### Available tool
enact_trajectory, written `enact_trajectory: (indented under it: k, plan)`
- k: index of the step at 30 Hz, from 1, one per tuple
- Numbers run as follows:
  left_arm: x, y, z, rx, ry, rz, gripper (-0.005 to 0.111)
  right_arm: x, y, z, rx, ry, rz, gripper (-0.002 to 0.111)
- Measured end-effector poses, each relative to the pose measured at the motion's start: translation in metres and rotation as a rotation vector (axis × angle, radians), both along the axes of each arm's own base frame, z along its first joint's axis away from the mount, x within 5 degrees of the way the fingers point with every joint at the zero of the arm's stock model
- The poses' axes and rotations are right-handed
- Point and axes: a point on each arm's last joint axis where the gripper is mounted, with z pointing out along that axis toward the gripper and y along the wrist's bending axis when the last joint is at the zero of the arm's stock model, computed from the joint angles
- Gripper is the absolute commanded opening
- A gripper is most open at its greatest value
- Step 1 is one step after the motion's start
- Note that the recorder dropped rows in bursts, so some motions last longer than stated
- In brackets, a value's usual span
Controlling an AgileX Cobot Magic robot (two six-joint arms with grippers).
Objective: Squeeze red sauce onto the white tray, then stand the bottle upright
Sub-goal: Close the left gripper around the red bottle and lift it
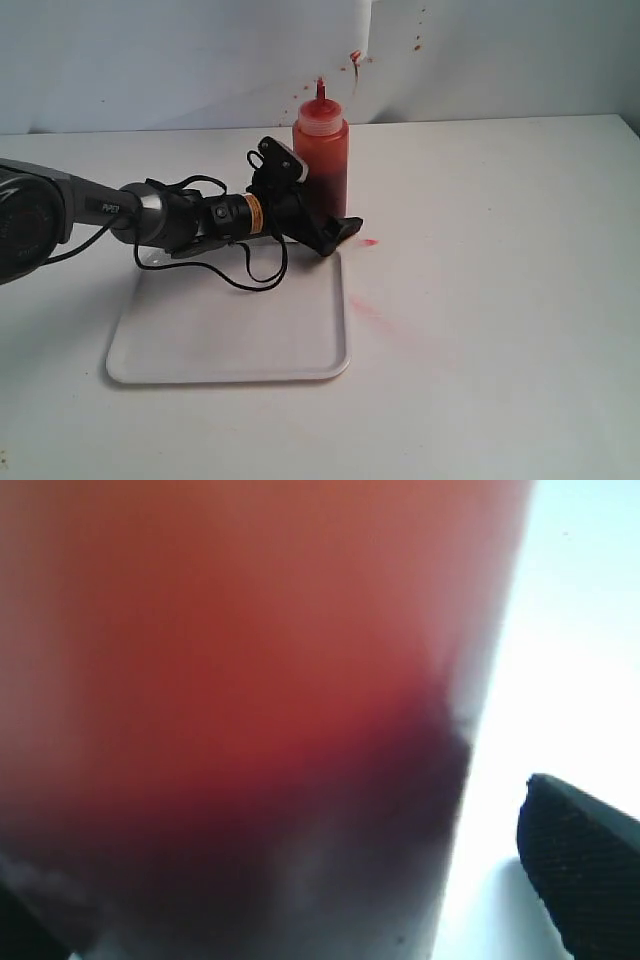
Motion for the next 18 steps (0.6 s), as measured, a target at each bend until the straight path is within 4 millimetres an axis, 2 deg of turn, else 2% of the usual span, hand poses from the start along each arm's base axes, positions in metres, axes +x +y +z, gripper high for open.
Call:
enact_trajectory:
  k: [3,6,11,15,16,18]
  plan:
    - [0.0025,0.0016,0.0008,-0.027,0.017,0.048,0.101,0.0000,0.0000,0.0000,0.000,0.000,0.000,0.000]
    - [0.0045,0.0028,0.0019,-0.055,0.030,0.087,0.086,0.0000,0.0000,0.0000,0.000,0.000,0.000,0.000]
    - [0.0048,0.0027,0.0014,-0.056,0.040,0.102,0.039,0.0000,0.0000,0.0000,0.000,0.000,0.000,0.000]
    - [0.0045,0.0022,0.0012,-0.054,0.040,0.102,0.005,0.0000,0.0000,0.0000,0.000,0.000,0.000,0.000]
    - [0.0045,0.0022,0.0012,-0.054,0.040,0.102,0.000,0.0000,0.0000,0.0000,0.000,0.000,0.000,0.000]
    - [0.0045,0.0022,0.0012,-0.054,0.040,0.102,0.001,0.0000,0.0000,0.0000,0.000,0.000,0.000,0.000]
